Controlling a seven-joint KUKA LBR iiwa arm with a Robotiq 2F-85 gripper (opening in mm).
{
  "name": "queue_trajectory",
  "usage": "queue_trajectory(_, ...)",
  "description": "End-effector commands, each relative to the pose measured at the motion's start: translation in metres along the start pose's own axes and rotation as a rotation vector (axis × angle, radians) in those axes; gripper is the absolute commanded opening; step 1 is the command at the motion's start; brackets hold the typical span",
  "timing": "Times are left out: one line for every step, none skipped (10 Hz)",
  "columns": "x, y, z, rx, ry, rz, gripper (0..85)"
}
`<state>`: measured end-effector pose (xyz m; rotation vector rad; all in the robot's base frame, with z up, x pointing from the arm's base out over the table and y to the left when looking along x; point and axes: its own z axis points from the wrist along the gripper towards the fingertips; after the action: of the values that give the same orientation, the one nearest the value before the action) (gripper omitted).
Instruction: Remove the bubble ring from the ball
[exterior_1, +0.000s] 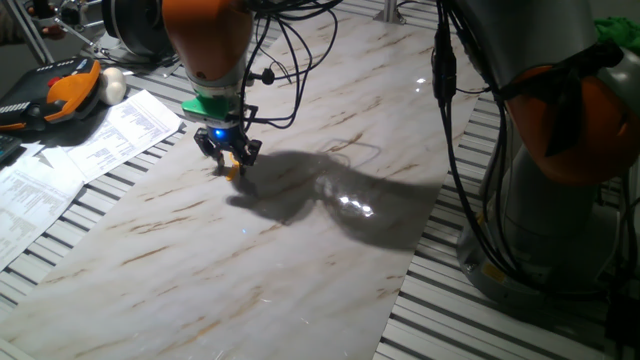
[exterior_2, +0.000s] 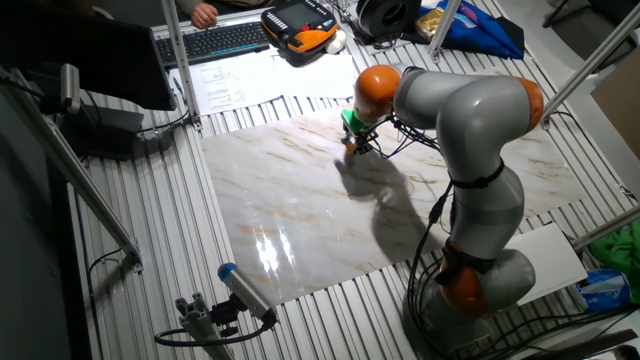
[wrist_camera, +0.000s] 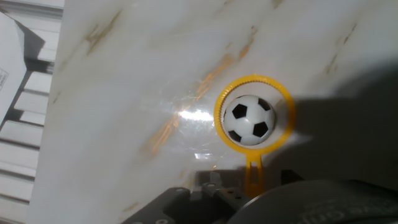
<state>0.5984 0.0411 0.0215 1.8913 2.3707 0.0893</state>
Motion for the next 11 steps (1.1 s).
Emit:
queue_trajectory(0.0,0.0,-0.001,0.004,0.001,-0.008,17.0)
queue_trajectory(0.001,-0.001,-0.002,0.003,0.002,-0.017,17.0)
queue_trajectory(0.001,-0.001,-0.002,0.005,0.003,-0.026,0.0)
queue_trajectory(0.001,-0.001,-0.003,0.0,0.008,-0.033,0.0)
queue_trajectory(0.001,-0.001,-0.003,-0.002,0.009,-0.037,0.0)
queue_trajectory(0.001,-0.002,-0.005,0.0,0.009,-0.039,0.0)
queue_trajectory(0.001,-0.002,-0.008,0.001,0.011,-0.039,0.0)
queue_trajectory(0.001,-0.002,-0.013,0.004,0.012,-0.037,0.0)
queue_trajectory(0.002,-0.002,-0.019,0.006,0.012,-0.034,0.0)
queue_trajectory(0.002,-0.002,-0.024,0.009,0.013,-0.033,0.0)
queue_trajectory(0.001,-0.002,-0.025,0.009,0.013,-0.033,0.0)
